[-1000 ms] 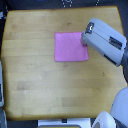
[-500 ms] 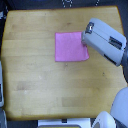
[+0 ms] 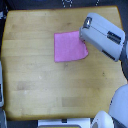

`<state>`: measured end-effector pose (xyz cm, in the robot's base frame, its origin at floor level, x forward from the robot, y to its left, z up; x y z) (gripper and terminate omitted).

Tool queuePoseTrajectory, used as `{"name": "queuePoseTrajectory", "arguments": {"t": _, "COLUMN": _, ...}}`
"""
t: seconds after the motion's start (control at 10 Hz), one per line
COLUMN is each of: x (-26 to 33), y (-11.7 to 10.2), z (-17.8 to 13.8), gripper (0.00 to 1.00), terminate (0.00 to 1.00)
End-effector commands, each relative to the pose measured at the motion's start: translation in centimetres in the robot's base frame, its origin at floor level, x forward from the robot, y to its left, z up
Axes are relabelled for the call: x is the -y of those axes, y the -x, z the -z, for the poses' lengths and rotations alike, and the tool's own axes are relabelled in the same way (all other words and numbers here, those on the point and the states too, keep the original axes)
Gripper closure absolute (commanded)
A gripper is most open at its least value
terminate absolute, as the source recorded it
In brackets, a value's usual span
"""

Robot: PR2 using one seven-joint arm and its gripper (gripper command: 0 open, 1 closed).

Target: Folding a cloth

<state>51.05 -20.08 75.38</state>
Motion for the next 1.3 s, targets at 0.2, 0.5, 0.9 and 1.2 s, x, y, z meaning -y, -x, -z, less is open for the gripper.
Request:
{"name": "queuePoseTrajectory", "arguments": {"t": 0.2, "x": -11.9, "y": -2.5, "z": -4.9, "gripper": 1.00, "terminate": 0.00}}
{"name": "queuePoseTrajectory", "arguments": {"t": 0.5, "x": -18.3, "y": -1.9, "z": -3.0, "gripper": 1.00, "terminate": 0.00}}
{"name": "queuePoseTrajectory", "arguments": {"t": 0.9, "x": -22.3, "y": -0.4, "z": -2.0, "gripper": 1.00, "terminate": 0.00}}
{"name": "queuePoseTrajectory", "arguments": {"t": 1.2, "x": -24.2, "y": 0.5, "z": -2.3, "gripper": 1.00, "terminate": 0.00}}
